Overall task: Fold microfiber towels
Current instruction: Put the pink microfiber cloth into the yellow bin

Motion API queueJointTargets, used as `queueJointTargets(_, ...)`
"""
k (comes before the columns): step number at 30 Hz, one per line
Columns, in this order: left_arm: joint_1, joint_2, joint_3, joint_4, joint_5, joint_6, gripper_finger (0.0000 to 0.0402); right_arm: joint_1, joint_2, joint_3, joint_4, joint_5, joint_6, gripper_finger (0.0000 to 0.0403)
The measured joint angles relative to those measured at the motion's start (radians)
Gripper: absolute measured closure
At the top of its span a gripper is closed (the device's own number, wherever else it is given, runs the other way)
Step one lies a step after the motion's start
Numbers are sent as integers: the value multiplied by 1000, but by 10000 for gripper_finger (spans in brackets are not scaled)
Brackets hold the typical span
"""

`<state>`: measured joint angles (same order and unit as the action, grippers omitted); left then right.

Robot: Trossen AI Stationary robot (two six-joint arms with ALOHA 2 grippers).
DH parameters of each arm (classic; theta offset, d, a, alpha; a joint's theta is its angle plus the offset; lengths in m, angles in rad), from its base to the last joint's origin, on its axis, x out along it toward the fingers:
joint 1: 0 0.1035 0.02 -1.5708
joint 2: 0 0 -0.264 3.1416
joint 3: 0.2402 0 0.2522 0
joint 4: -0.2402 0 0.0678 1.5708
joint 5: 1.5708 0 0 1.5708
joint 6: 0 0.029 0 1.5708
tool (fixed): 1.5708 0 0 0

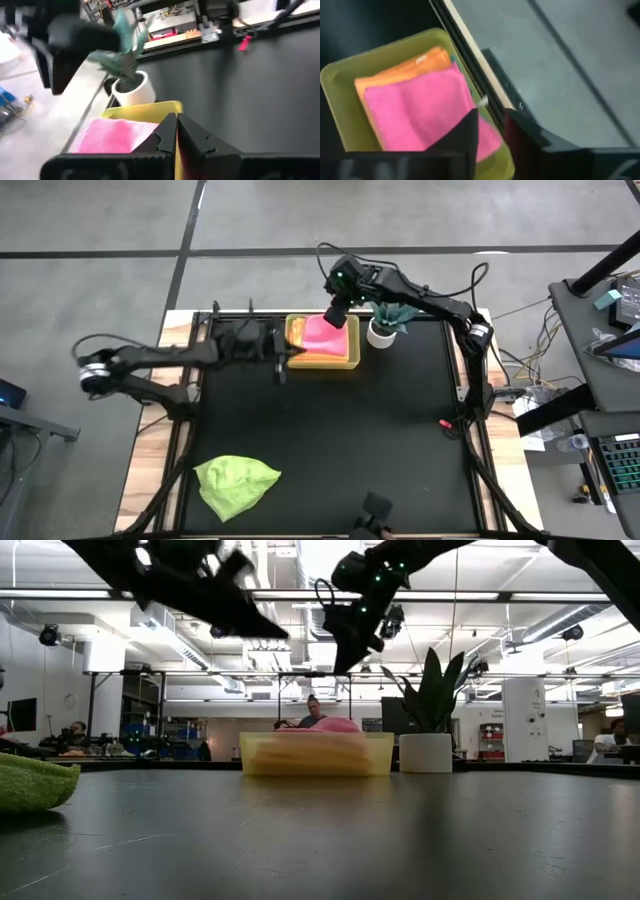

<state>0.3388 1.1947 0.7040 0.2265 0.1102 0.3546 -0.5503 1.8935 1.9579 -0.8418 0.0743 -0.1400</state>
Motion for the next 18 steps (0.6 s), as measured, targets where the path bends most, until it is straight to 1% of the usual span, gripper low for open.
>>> queueJointTargets(3, 112, 109, 35, 47, 125, -4, 401, 1, 1, -36, 84, -14, -58, 362)
queueJointTargets(4, 135, 148, 50, 58, 152, -4, 401, -1, 3, -54, 113, -24, -68, 379)
queueJointTargets(5, 152, 186, 66, 57, 172, -4, 401, -1, 3, -74, 139, -30, -77, 386)
queueJointTargets(12, 188, 424, 197, 39, 185, -30, 402, -9, 5, -235, 334, -29, -62, 394)
queueJointTargets(18, 191, 539, 263, 10, 185, -59, 402, -9, 7, -349, 491, -29, -53, 394)
